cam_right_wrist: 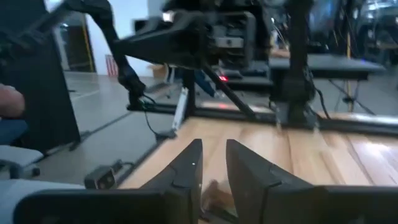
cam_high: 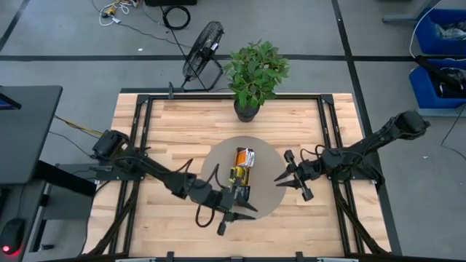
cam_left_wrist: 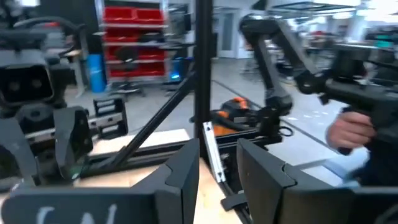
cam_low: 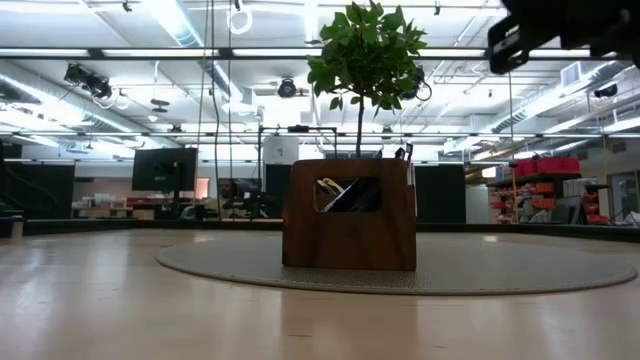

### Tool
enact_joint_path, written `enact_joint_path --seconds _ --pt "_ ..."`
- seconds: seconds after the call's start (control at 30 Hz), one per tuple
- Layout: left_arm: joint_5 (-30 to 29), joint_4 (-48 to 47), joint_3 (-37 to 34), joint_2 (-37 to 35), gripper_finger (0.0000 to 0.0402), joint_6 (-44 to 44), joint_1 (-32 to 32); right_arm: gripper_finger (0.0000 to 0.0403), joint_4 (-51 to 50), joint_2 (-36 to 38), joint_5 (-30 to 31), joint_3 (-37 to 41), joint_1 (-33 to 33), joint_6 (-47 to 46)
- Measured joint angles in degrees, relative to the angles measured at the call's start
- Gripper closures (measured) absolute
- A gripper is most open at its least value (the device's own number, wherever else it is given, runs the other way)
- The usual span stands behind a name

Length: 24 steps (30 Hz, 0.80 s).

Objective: Pick & Place Tea
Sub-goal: Return to Home Position

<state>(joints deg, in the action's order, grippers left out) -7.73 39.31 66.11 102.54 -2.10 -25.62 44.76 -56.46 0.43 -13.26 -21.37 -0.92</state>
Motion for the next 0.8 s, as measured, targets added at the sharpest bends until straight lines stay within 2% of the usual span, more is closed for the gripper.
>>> enact_joint_path --seconds 0.07,0.17,0.33,0.43,0.6,0.67,0.8 --pt "3.2 0.1 0.0 0.0 0.0289 1.4 1.4 0.0323 0.7 0.0 1.0 0.0 -1.2 0.5" --pt "4.4 4.3 -3.4 0.0 0.0289 2.5 3.3 0.0323 0.7 0.0 4.8 0.0 -2.8 0.0" --pt "5.5 24.0 -16.4 0.0 0.0289 1.0 6.8 0.0323 0.8 0.0 13.2 0.0 -5.2 1.7" --pt "5.4 32.1 -24.5 -1.1 0.0289 -0.2 8.4 0.0323 1.0 0.0 15.2 0.0 -5.5 1.5" --pt "6.2 33.2 -36.0 -6.5 0.0289 -3.4 10.2 0.0323 0.0 0.0 15.4 0.0 -5.5 0.6" --pt "6.5 36.3 -40.4 -9.7 0.0289 -3.2 10.5 0.0323 -1.4 0.1 16.2 0.0 -5.5 0.9" --pt "4.2 38.0 -49.5 -17.9 0.0289 -2.8 10.4 0.0323 -4.7 0.9 22.6 0.0 -5.5 1.0"
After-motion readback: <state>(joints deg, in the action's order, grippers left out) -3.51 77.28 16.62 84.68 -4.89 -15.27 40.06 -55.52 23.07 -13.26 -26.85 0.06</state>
